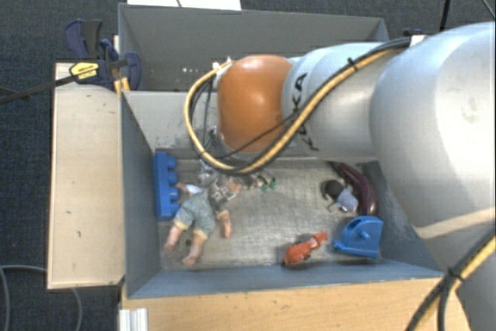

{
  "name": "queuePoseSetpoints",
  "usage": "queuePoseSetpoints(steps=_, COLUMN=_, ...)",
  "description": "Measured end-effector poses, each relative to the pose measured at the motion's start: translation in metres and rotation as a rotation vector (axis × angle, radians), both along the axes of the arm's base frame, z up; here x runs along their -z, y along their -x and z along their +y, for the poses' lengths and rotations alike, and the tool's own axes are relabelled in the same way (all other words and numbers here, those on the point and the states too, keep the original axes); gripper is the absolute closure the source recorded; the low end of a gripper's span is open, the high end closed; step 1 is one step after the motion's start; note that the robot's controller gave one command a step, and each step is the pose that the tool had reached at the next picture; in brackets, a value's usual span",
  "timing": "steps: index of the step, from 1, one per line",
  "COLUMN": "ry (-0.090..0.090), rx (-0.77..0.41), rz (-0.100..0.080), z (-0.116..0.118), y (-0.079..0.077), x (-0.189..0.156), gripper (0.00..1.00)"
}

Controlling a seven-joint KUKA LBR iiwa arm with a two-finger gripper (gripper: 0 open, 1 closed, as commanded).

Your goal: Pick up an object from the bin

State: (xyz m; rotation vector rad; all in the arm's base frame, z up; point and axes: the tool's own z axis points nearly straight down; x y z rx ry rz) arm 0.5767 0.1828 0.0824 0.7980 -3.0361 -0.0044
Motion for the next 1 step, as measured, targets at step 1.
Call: queuePoseSetpoints(steps=1, ry=0.001, rx=-0.069, rz=-0.004, z=0.0282, y=-0.0113, x=-0.1967, gripper=1.0)
